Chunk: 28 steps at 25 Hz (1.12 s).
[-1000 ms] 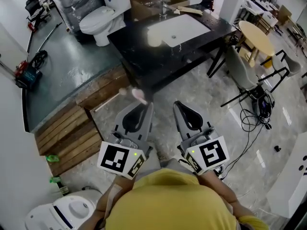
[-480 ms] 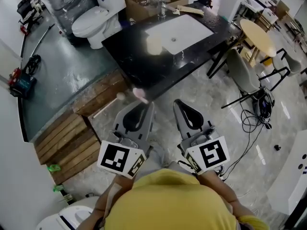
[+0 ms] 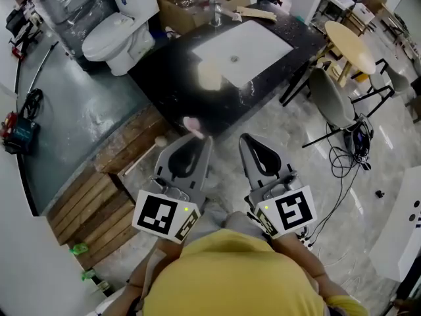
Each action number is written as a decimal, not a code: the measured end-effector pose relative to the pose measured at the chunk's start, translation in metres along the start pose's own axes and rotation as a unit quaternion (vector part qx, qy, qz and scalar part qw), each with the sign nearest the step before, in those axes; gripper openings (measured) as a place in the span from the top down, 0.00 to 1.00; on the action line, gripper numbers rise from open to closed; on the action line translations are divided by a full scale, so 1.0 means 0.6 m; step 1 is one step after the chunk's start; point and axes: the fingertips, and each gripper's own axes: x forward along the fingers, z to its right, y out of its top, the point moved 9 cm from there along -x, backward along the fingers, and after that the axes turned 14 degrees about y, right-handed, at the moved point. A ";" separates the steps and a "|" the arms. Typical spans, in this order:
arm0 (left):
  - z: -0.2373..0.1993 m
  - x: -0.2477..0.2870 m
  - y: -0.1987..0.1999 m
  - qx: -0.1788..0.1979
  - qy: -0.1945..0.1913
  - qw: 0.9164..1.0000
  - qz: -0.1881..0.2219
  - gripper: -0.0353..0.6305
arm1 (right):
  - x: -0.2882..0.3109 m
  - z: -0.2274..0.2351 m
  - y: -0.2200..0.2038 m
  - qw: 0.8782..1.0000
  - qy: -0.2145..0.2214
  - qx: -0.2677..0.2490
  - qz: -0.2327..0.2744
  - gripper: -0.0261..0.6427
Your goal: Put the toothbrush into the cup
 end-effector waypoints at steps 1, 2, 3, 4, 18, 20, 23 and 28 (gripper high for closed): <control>-0.006 0.008 0.000 0.000 -0.003 1.000 -0.001 0.89 | 0.005 0.004 -0.001 1.000 -0.005 0.001 -0.001 0.94; -0.013 0.015 -0.001 0.000 -0.006 1.000 -0.002 0.89 | 0.010 0.007 -0.003 1.000 -0.009 0.003 -0.002 0.94; -0.018 0.021 -0.003 -0.002 -0.008 1.000 -0.003 0.89 | 0.014 0.010 -0.006 1.000 -0.013 0.005 -0.005 0.94; -0.024 0.027 -0.005 -0.004 -0.009 1.000 -0.005 0.89 | 0.018 0.012 -0.009 1.000 -0.015 0.007 -0.009 0.94; -0.077 0.129 -0.021 -0.018 -0.006 1.000 -0.018 0.89 | 0.091 0.092 -0.020 1.000 -0.013 0.018 -0.021 0.94; -0.084 0.151 -0.021 -0.022 -0.008 1.000 -0.014 0.89 | 0.107 0.112 -0.020 1.000 -0.009 0.022 -0.021 0.94; -0.096 0.184 -0.017 -0.024 -0.008 1.000 -0.006 0.89 | 0.131 0.141 -0.017 1.000 -0.001 0.020 -0.020 0.94; -0.117 0.241 -0.014 -0.029 0.003 1.000 0.001 0.89 | 0.171 0.187 -0.020 0.999 0.016 0.021 -0.027 0.94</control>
